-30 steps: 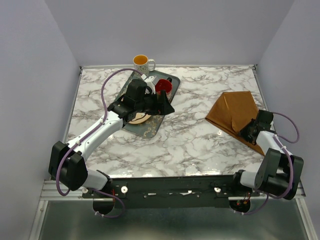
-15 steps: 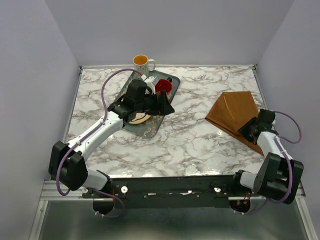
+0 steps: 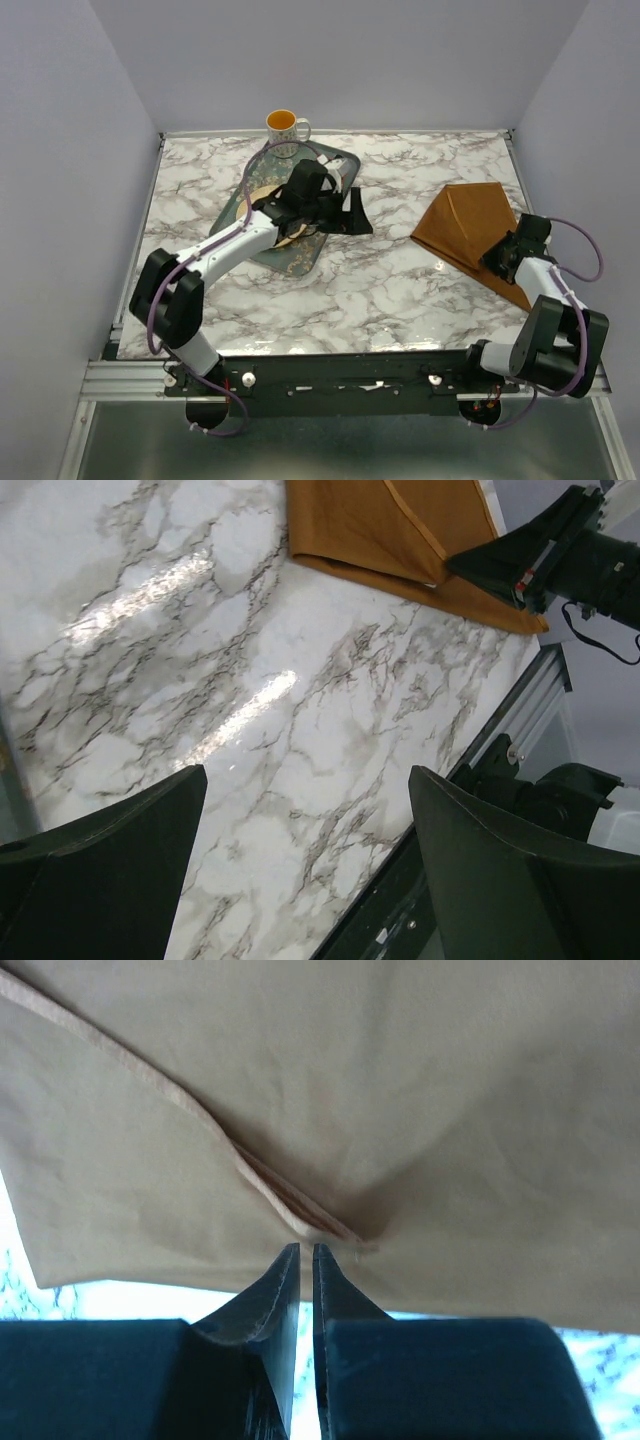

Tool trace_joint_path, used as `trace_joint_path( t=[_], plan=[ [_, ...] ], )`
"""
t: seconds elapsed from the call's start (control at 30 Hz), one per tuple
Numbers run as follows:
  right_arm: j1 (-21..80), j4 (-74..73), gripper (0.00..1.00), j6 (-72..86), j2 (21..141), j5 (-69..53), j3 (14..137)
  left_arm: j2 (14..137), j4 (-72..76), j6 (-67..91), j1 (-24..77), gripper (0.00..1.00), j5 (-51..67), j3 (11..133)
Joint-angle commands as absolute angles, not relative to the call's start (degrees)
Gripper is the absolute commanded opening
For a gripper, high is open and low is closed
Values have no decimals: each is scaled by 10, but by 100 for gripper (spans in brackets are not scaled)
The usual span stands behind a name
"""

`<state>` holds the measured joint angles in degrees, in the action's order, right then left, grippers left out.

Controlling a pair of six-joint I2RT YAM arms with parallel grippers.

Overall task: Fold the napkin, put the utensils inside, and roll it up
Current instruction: Fold the napkin

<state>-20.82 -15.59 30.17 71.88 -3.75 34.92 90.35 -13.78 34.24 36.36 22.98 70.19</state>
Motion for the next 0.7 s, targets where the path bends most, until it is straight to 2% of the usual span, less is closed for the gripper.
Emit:
trace_joint_path(
  t=[0.0, 0.13, 0.43, 0.47, 0.5, 0.57, 0.6, 0.67],
  plan=[
    [-213, -127, 18, 307, 765, -37, 367, 967, -106, 351, 404, 91, 243, 765],
    [-213, -122, 19, 309, 767, -31, 350, 1005, -118, 349, 425, 90, 240, 815],
    [-219, -155, 24, 329, 702, -4, 357, 981, -162, 317, 437, 90, 236, 801],
    [-223, -183, 27, 335, 693, 21, 363, 964, -167, 312, 437, 90, 235, 795],
    [-236, -196, 39, 342, 681, 32, 369, 954, -172, 298, 437, 90, 235, 789],
    [-257, -213, 50, 369, 636, 61, 369, 917, -183, 284, 437, 91, 229, 766],
    [-277, -216, 63, 379, 619, 75, 367, 904, -187, 272, 437, 91, 227, 759],
    [-297, -232, 73, 394, 583, 121, 361, 863, -190, 264, 436, 91, 224, 731]
  ],
)
